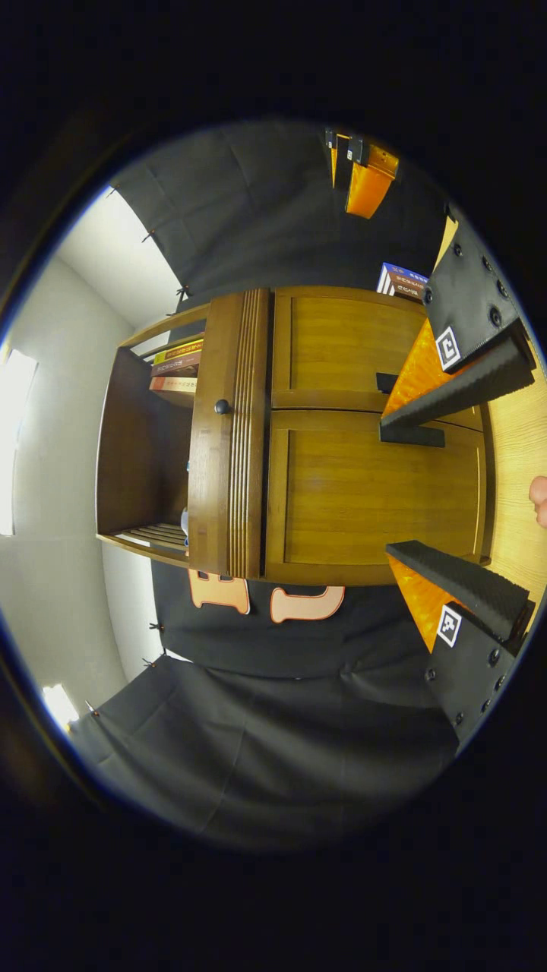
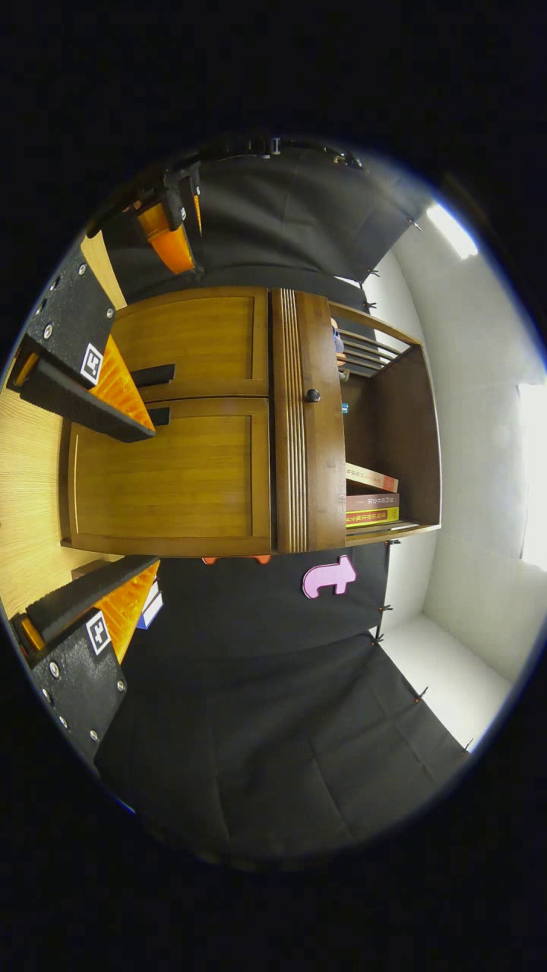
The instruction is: Open the right door of the double-door shoe cabinet with the right hand, and open the left door with the left hand.
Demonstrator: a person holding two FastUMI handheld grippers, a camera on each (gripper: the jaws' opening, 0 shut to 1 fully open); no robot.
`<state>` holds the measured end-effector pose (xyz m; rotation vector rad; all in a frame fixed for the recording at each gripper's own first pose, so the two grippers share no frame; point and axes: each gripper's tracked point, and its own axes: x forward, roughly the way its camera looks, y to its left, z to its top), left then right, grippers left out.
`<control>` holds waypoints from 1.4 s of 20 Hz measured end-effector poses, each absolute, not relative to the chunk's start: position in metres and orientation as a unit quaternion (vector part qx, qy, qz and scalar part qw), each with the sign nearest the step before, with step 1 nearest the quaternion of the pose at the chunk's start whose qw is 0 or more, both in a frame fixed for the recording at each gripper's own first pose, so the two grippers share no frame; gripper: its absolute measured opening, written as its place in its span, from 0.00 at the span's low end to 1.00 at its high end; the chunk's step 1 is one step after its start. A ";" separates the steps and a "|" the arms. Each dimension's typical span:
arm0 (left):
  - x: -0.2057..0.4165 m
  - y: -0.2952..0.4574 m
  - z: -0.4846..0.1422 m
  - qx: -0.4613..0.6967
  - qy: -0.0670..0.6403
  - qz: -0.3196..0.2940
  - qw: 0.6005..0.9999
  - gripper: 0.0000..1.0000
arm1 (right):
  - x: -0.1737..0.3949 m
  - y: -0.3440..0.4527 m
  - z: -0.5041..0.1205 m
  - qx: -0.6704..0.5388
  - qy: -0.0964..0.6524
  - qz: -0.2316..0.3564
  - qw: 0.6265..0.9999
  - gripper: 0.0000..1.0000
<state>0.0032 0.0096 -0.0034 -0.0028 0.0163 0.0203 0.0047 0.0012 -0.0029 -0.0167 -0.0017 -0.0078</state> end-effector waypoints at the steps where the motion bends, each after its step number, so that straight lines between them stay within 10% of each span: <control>1: 0.004 0.010 -0.004 -0.002 0.009 0.011 1.000 0.94 | 0.005 0.002 -0.003 -0.008 0.000 -0.003 1.000 0.92; 28: -0.004 0.038 -0.004 0.009 0.009 0.044 0.999 0.96 | 0.133 0.079 -0.090 -0.009 0.040 0.067 0.997 0.93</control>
